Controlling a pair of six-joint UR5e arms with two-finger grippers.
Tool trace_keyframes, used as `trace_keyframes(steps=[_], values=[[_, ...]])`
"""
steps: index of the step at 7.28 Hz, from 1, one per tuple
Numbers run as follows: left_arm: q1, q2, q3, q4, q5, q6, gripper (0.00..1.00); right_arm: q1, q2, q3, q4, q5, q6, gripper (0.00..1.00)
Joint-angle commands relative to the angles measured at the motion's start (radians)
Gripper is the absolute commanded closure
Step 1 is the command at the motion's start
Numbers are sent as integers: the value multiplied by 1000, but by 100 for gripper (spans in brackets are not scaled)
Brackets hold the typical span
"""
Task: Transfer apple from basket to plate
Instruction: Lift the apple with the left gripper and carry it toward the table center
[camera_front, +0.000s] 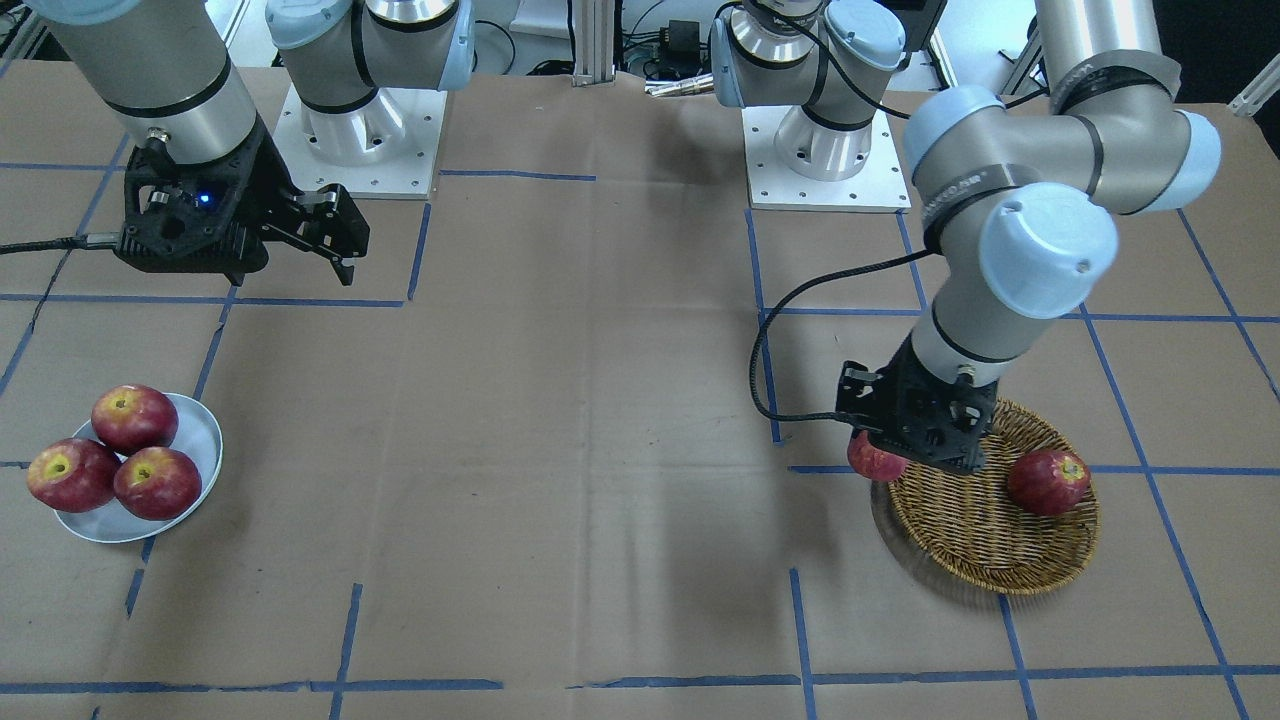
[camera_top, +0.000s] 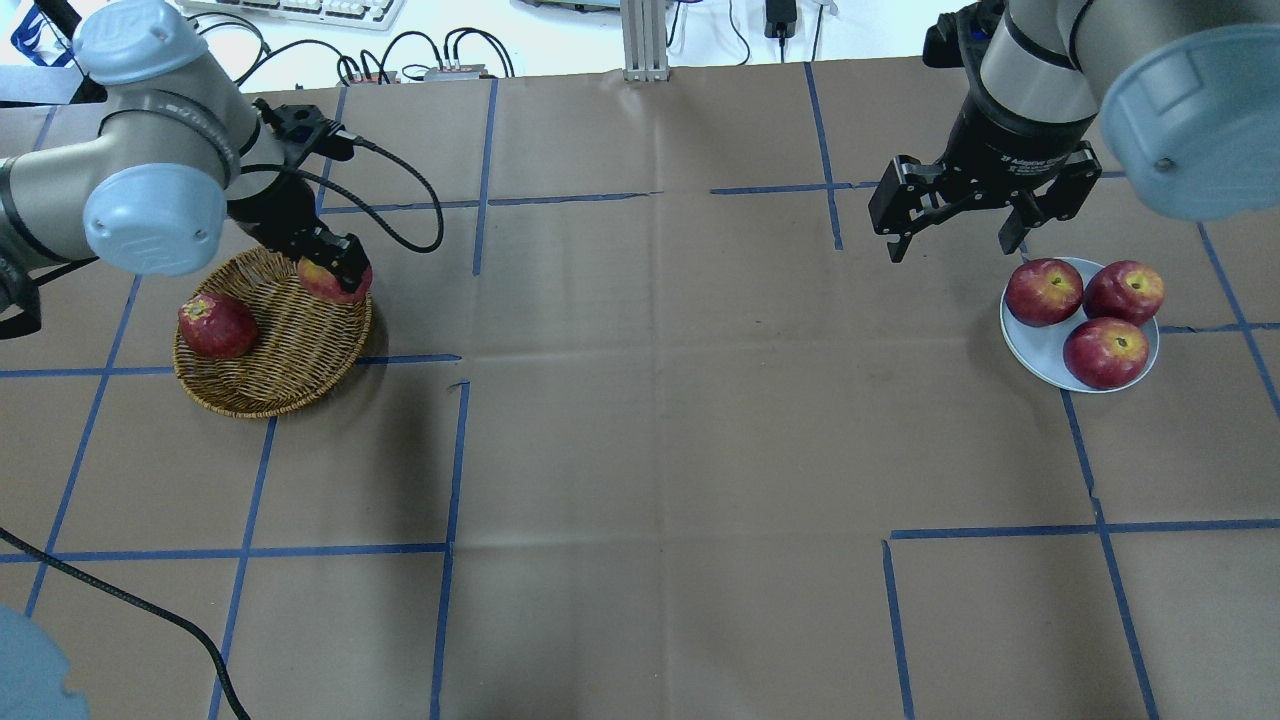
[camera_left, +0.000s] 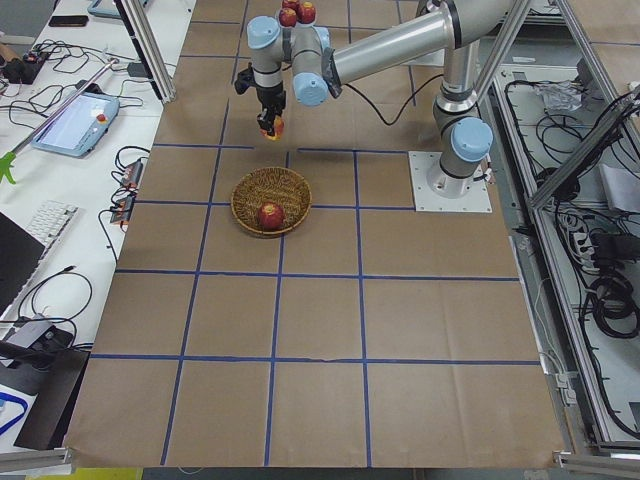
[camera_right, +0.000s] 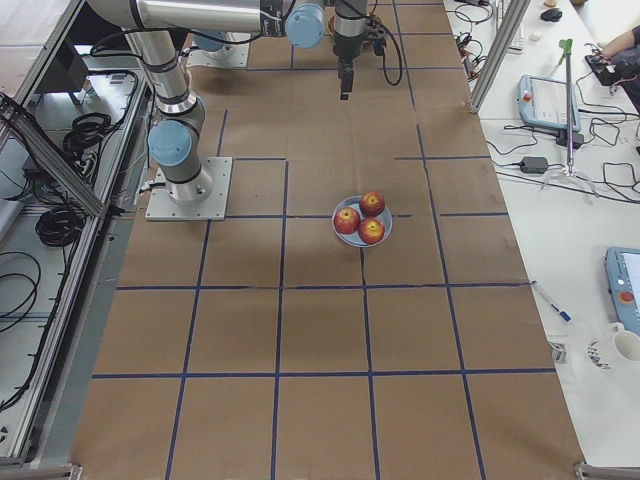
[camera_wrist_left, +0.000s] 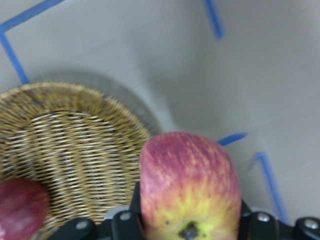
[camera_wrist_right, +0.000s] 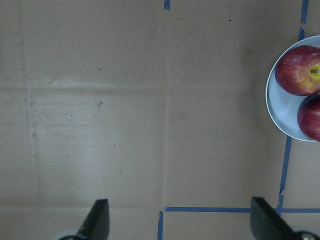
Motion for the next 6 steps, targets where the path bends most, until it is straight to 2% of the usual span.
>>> trace_keyframes(steps=[1,2,4,6], values=[[-191,-10,17,-3,12,-303,75,0,3,0,-1,1,0,0],[-266,-27,22,2,10,-418,75,0,1,1,-1,1,0,0],[-363,-90,25,35,-4,-528,86,0,3,1,-1,2,3,0],[-455,-168,25,150,-33,-625,86,0,11,-2,-1,4,3,0]])
